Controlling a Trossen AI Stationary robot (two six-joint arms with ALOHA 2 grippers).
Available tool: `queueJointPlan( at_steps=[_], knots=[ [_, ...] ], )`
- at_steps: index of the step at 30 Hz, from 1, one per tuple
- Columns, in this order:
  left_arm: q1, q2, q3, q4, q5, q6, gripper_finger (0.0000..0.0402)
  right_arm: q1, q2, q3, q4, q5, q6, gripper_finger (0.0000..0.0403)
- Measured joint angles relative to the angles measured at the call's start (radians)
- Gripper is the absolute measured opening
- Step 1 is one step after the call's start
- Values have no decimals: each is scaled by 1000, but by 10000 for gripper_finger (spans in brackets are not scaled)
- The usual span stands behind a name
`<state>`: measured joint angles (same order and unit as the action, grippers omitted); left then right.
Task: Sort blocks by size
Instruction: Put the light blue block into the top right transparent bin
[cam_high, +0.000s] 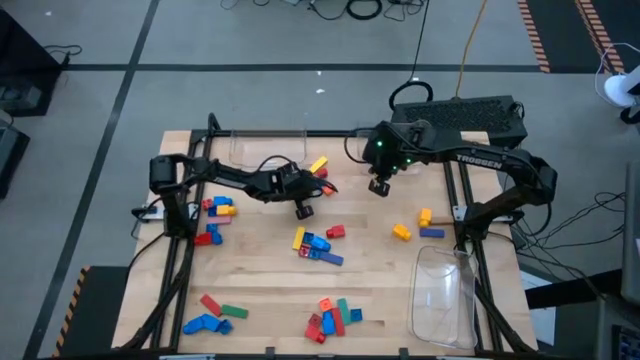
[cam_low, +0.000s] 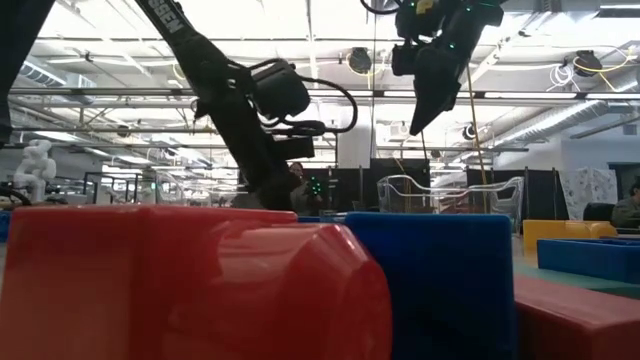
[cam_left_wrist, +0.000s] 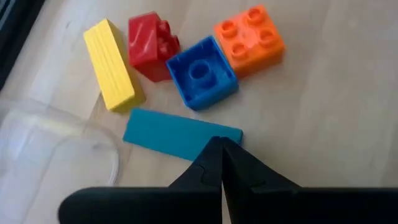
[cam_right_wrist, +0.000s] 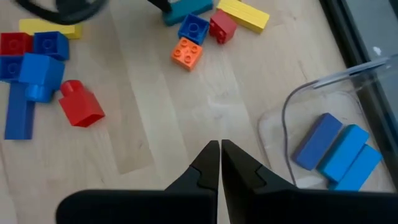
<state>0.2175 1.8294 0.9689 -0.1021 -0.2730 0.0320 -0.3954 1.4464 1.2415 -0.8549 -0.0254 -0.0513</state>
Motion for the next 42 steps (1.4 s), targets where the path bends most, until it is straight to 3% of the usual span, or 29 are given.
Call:
queueJointPlan(
  at_steps=[9,19,24,27,36,42],
  knots=[
    [-5,-11,1,-6,56,6,3,32,0,0,-11,51,14,0],
    [-15,1,2,-15,39,-1,3,67,0,0,-10,52,25,0],
    [-51,1,2,-42,163,3,3,82,1,0,-17,51,27,0],
    [-95,2,1,-65,187,27,3,92,1,0,-18,51,36,0],
    [-217,-30,2,-106,143,53,3,115,1,0,-2,46,67,8],
    [-249,-105,2,-193,-36,51,3,144,15,-59,185,43,-1,48]
  ],
)
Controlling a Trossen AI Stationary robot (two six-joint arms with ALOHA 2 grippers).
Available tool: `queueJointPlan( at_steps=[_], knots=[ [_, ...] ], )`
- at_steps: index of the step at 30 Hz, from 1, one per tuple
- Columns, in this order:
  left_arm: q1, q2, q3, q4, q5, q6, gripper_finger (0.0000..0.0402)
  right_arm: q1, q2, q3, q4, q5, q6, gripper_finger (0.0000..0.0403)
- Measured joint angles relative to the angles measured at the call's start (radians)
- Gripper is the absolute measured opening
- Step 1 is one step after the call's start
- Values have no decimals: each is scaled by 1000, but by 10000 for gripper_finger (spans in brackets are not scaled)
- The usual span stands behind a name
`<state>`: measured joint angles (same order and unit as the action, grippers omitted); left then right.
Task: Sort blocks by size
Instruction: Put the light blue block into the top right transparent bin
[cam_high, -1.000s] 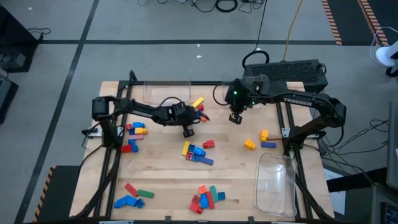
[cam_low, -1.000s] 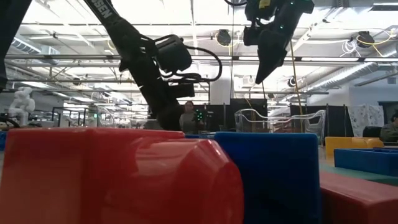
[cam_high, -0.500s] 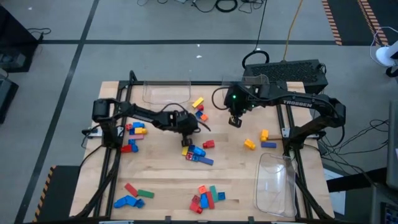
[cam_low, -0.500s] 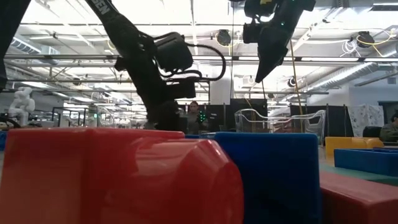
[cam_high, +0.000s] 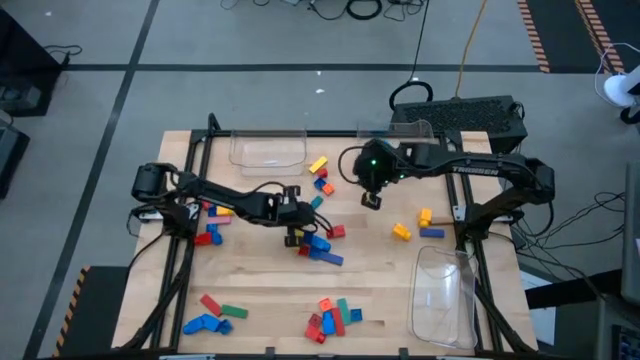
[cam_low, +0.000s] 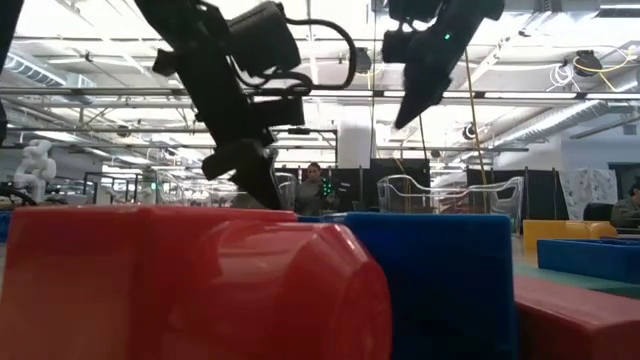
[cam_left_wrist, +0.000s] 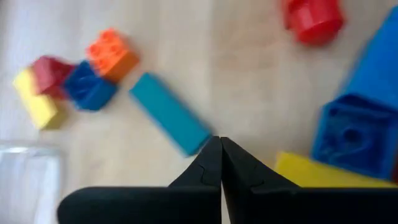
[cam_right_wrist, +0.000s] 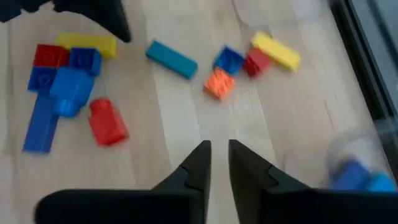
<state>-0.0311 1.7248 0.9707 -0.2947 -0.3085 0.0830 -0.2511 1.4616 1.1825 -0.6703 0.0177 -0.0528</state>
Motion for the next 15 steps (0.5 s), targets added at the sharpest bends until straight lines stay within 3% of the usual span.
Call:
queueJointPlan(
  at_steps=[3,7,15],
  knots=[
    [31,-1,0,-3,-1,-41,3,11,47,-54,185,-16,-40,83],
    [87,37,2,8,47,-77,3,10,147,-69,297,-61,-63,130],
    [160,140,2,163,98,-12,3,11,279,-69,286,-76,-109,177]
  ],
)
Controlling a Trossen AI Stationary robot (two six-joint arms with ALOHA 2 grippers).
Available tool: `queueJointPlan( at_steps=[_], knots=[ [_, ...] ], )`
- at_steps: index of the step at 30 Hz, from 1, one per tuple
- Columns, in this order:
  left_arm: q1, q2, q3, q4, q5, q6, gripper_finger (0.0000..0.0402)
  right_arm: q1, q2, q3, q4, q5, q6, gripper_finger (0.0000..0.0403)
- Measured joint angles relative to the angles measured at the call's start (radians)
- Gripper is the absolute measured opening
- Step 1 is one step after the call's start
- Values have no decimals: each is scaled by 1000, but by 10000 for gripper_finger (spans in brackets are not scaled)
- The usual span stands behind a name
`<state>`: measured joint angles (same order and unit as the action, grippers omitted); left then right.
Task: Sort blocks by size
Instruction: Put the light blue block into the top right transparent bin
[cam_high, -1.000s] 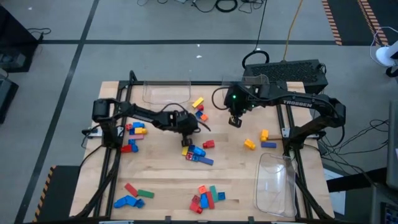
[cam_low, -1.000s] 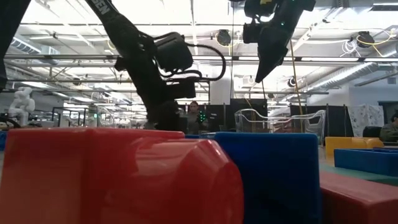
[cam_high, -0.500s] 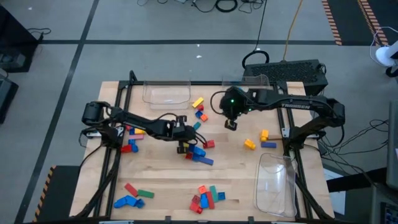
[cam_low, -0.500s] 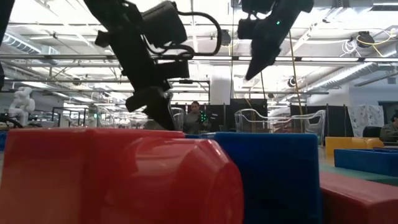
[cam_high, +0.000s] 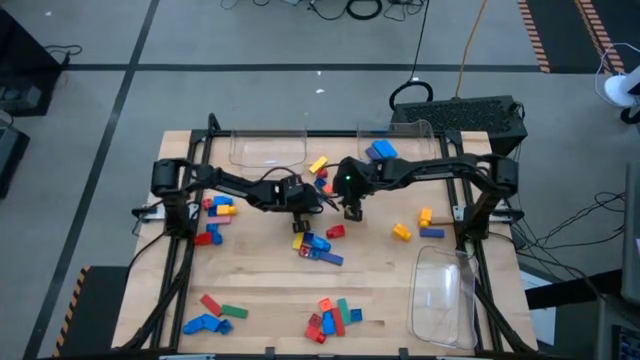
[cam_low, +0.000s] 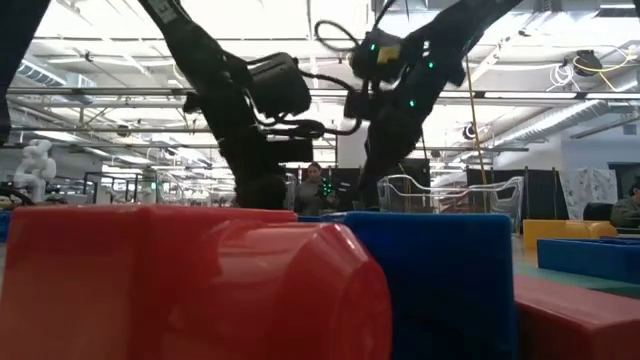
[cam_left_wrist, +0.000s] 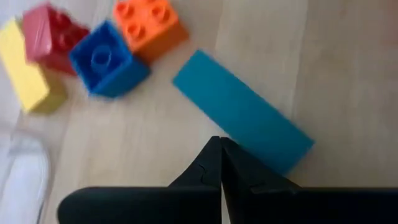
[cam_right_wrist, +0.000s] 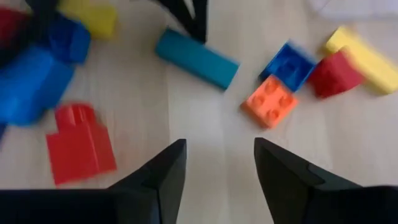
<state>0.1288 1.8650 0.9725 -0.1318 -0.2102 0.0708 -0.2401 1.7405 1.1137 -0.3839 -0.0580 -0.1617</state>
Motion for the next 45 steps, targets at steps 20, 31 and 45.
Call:
queueJointPlan(
  at_steps=[20,31,45],
  knots=[
    [-28,71,-2,280,153,171,3,33,46,2,-27,0,-394,216],
    [11,59,2,321,144,145,3,64,87,43,-56,38,-376,219],
    [13,150,27,461,239,151,3,73,82,63,-166,50,-330,219]
  ],
)
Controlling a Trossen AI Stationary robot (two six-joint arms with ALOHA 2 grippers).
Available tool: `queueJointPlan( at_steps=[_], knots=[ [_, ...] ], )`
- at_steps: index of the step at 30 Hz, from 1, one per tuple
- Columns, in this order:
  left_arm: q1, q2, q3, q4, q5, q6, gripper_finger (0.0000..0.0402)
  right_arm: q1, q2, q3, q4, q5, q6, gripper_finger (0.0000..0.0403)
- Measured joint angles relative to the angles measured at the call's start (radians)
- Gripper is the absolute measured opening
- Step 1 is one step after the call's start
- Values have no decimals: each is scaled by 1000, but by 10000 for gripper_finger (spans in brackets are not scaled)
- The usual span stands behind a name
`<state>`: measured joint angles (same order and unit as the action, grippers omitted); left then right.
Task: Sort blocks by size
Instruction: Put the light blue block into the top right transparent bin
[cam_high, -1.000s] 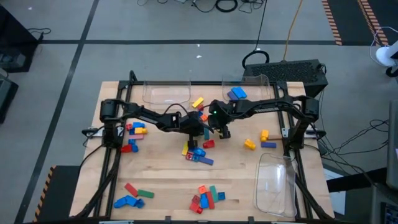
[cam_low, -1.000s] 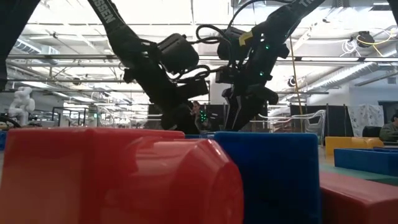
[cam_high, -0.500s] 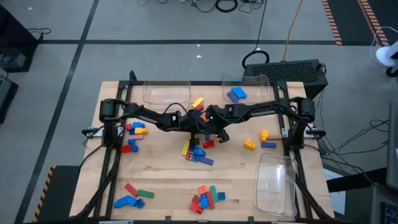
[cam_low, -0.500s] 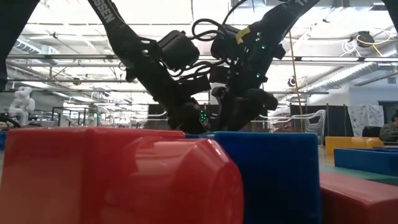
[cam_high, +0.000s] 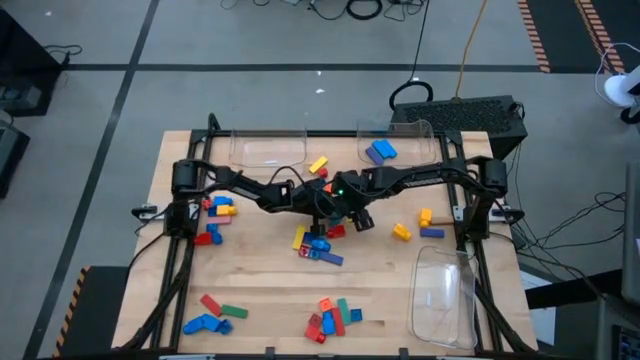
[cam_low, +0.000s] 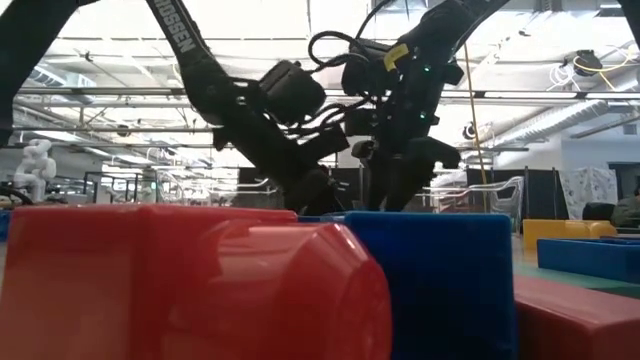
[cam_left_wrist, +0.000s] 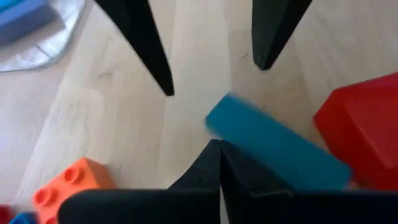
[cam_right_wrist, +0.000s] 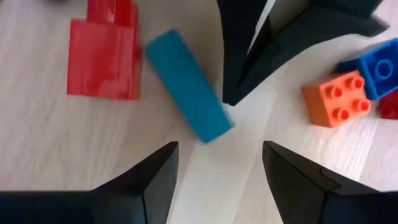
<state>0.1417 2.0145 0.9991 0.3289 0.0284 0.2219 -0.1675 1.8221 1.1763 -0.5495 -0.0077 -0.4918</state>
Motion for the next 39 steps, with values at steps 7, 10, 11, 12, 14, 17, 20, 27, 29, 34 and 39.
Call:
queueJointPlan(
  at_steps=[7,10,11,12,14,17,20,27,29,34,39],
  knots=[
    [-14,6,46,-71,-28,5,3,14,-2,-2,-38,-44,0,219],
    [-15,-38,46,-154,-73,2,3,13,-2,-2,-5,-85,10,219],
    [-14,-52,46,-174,-82,0,3,12,-3,-2,4,-91,12,219],
    [-14,-65,41,-203,-92,-11,3,11,-2,-2,23,-96,11,219],
    [-14,-87,25,-216,-107,-52,3,11,-1,-2,49,-96,9,219],
    [-17,-138,-22,-200,-109,-92,3,11,8,0,87,-105,-4,219],
    [-19,-195,-90,-190,-136,-123,3,11,12,0,78,-105,-2,219],
    [-15,-361,-251,-183,-226,-175,3,9,11,-1,64,-104,-15,219],
    [-15,-399,-286,-180,-242,-188,3,6,13,-3,66,-104,-17,219],
    [-3,-441,-310,-160,-247,-190,3,-8,49,-5,72,-103,-21,219],
    [35,-429,-320,-148,-247,-190,3,-10,104,-5,87,-97,-28,219]
  ],
)
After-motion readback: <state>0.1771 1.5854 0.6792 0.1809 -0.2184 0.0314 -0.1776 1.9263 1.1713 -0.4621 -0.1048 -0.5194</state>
